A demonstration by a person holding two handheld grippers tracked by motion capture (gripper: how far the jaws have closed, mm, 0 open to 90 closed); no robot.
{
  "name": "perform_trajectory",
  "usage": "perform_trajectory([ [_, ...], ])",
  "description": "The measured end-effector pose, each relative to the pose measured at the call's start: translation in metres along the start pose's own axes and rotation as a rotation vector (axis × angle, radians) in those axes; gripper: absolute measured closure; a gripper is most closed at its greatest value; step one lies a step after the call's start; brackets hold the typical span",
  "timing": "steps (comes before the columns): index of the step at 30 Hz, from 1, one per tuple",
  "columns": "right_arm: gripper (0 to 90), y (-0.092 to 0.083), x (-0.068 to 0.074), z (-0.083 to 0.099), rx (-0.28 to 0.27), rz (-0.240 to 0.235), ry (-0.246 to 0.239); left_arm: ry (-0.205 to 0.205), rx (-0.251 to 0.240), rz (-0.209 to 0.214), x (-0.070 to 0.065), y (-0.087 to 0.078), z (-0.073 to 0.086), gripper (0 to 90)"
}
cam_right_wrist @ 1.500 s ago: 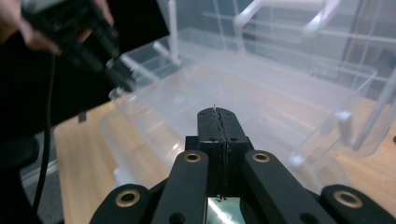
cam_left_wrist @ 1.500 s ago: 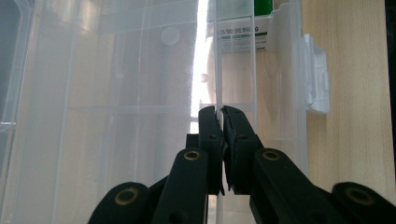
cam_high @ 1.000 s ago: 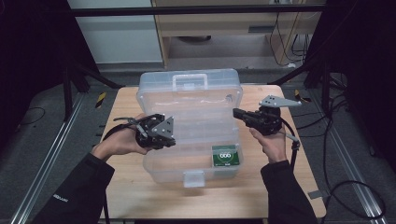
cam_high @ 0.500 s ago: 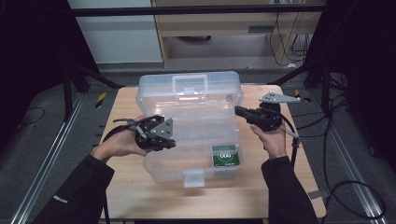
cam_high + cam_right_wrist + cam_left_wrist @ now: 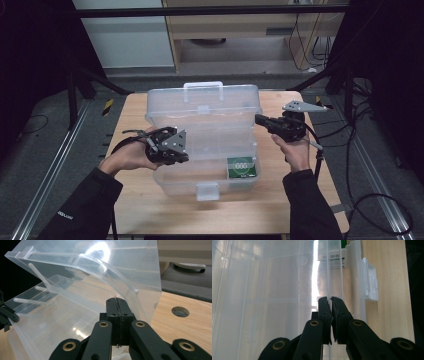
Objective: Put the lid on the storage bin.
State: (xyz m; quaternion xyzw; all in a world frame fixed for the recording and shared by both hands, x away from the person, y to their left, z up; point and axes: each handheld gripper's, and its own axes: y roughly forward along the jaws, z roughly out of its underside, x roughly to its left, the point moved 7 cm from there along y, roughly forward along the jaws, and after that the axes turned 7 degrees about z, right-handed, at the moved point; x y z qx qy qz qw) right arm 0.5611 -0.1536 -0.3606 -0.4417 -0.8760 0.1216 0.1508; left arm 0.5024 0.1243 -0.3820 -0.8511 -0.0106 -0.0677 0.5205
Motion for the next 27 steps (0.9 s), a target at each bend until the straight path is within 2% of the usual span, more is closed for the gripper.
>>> perform_trajectory([
  [6, 90.0, -0.003, 0.002, 0.005, 0.002, -0.01, -0.003, 0.004, 0.004, -0.012, -0.002, 0.001, 0.0, 84.6],
  [9, 90.0, -0.005, 0.003, 0.006, 0.007, -0.013, -0.008, -0.003, -0.007, -0.02, -0.002, 0.001, -0.001, 78.8],
  [18, 90.0, -0.007, 0.004, 0.007, 0.014, -0.023, -0.011, -0.048, -0.129, -0.016, -0.003, 0.0, -0.013, 59.8],
  [21, 90.0, -0.007, 0.004, 0.007, 0.014, -0.025, -0.015, -0.063, -0.167, -0.016, -0.003, 0.002, -0.016, 56.9],
  [27, 90.0, -0.008, 0.005, 0.009, 0.016, -0.029, -0.019, -0.122, -0.263, -0.01, -0.004, 0.003, -0.023, 53.2],
])
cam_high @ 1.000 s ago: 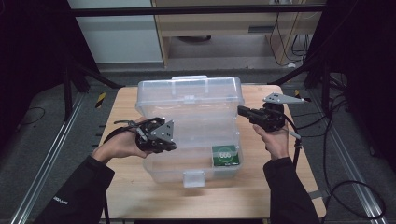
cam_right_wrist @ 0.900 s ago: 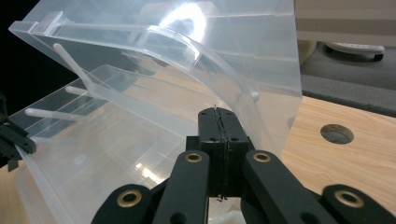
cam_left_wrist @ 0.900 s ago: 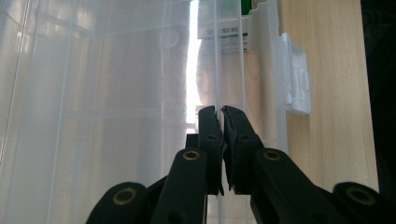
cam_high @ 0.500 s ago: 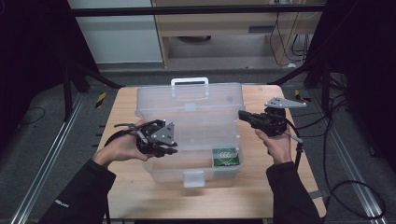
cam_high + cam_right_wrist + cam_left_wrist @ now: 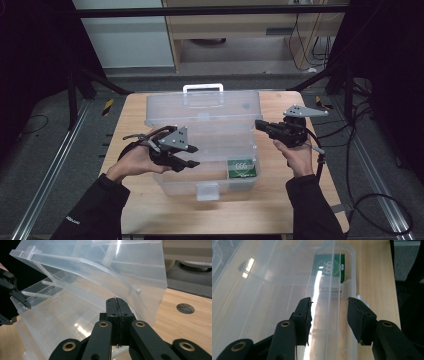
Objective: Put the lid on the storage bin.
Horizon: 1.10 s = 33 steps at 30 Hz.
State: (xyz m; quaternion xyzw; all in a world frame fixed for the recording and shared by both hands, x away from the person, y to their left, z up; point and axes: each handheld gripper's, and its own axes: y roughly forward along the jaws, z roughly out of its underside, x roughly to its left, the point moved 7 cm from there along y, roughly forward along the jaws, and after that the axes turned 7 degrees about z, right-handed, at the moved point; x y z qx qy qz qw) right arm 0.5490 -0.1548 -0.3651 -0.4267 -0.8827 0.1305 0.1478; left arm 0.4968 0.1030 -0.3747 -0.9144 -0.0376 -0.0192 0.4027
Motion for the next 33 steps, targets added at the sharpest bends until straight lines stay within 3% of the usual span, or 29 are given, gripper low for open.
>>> perform_trajectory([
  [4, 90.0, -0.001, 0.0, 0.002, 0.001, -0.004, -0.003, -0.051, -0.092, 0.008, -0.003, 0.001, -0.004, 52.0],
  [9, 90.0, -0.002, 0.001, 0.003, 0.007, -0.005, -0.009, -0.094, -0.155, -0.008, -0.007, 0.005, -0.004, 50.9],
  [15, 90.0, -0.003, 0.001, 0.004, 0.004, -0.006, -0.008, -0.16, -0.247, -0.04, -0.008, 0.002, -0.003, 51.2],
  [21, 90.0, -0.003, 0.002, 0.005, 0.004, -0.009, -0.009, -0.222, -0.31, -0.106, -0.005, -0.004, 0.003, 54.6],
  [30, 90.0, -0.005, 0.003, 0.009, -0.002, -0.013, -0.006, -0.298, -0.379, -0.202, -0.002, -0.017, 0.014, 72.4],
  [33, 90.0, -0.006, 0.004, 0.01, -0.002, -0.013, -0.011, -0.312, -0.365, -0.22, -0.002, -0.019, 0.019, 79.8],
])
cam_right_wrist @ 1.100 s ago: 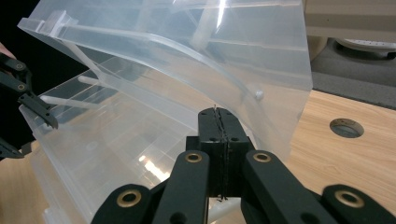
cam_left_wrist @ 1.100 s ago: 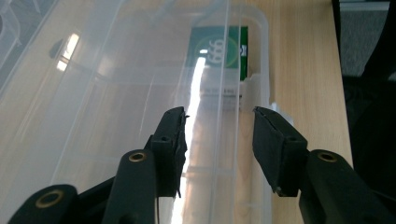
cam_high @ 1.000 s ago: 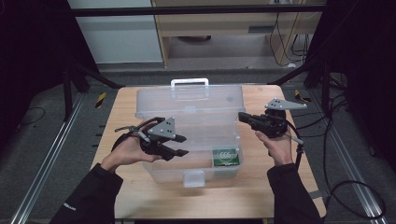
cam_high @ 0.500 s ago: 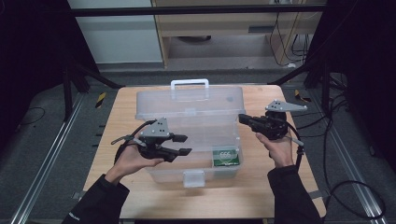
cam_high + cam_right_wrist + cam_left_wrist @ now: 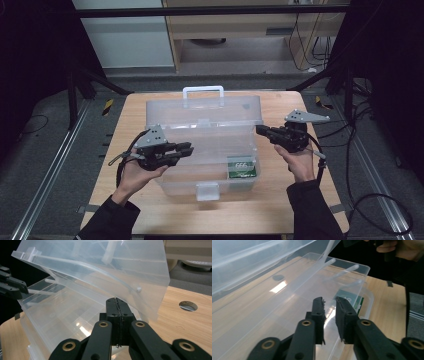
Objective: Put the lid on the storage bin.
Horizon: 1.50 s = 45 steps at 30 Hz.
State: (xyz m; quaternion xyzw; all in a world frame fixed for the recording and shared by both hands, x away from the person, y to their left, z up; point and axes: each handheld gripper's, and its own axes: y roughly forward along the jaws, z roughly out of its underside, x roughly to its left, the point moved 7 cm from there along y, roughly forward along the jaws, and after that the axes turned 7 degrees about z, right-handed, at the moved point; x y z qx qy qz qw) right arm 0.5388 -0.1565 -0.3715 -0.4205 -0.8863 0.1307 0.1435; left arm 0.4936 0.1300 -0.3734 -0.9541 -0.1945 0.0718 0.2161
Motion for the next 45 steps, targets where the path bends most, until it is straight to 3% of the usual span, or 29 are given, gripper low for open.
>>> perform_trajectory([
  [6, 90.0, -0.001, 0.002, 0.003, -0.003, -0.002, 0.001, -0.012, 0.009, -0.039, 0.004, -0.009, 0.006, 88.7],
  [12, 90.0, -0.003, 0.003, 0.007, 0.005, -0.007, -0.004, -0.015, -0.004, -0.085, 0.01, -0.027, 0.011, 89.3],
  [21, 90.0, -0.002, 0.005, 0.009, 0.0, -0.014, -0.007, -0.059, -0.025, -0.137, 0.023, -0.048, 0.022, 89.5],
  [45, 90.0, 0.001, 0.009, 0.019, 0.04, -0.019, -0.027, -0.123, -0.002, -0.188, 0.043, -0.066, 0.043, 89.5],
])
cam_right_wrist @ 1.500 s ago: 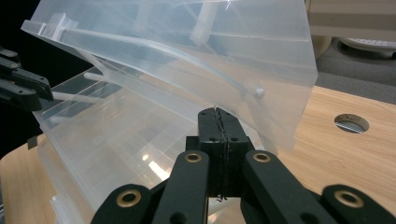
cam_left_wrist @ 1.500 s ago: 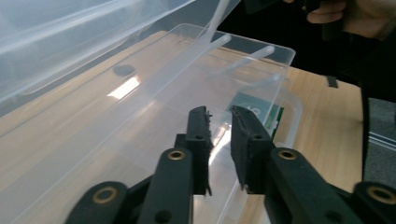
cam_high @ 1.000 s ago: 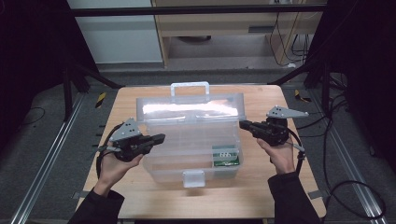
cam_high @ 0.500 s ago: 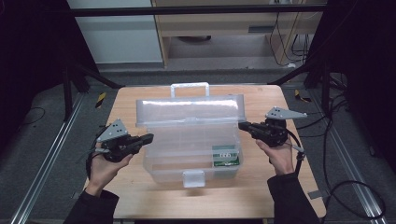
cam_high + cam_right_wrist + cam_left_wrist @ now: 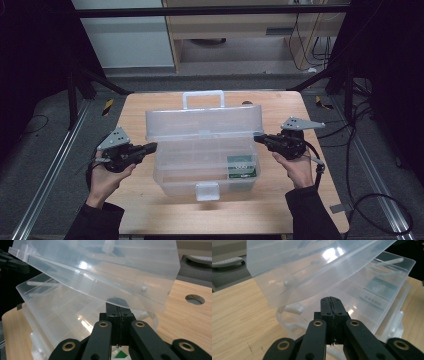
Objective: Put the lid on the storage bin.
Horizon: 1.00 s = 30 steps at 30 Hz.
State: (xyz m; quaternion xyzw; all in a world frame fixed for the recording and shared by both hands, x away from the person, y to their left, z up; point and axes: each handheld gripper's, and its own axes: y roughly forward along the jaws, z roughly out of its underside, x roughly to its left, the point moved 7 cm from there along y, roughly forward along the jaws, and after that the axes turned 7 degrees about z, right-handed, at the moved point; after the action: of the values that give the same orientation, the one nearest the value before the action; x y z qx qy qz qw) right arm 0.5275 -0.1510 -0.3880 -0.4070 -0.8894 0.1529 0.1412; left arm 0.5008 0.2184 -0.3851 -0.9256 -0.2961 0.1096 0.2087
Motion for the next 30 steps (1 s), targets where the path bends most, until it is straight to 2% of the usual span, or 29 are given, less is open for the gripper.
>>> perform_trajectory([
  [12, 89.9, -0.003, 0.003, 0.009, 0.038, 0.012, -0.021, -0.002, 0.016, -0.004, 0.004, 0.0, 0.008, 89.4],
  [25, 89.7, -0.011, 0.004, 0.022, 0.076, 0.028, -0.031, 0.002, 0.05, -0.003, 0.001, 0.0, 0.018, 89.4],
  [30, 89.4, -0.012, 0.005, 0.026, 0.082, 0.036, -0.038, -0.004, 0.056, -0.017, 0.003, -0.002, 0.022, 89.4],
])
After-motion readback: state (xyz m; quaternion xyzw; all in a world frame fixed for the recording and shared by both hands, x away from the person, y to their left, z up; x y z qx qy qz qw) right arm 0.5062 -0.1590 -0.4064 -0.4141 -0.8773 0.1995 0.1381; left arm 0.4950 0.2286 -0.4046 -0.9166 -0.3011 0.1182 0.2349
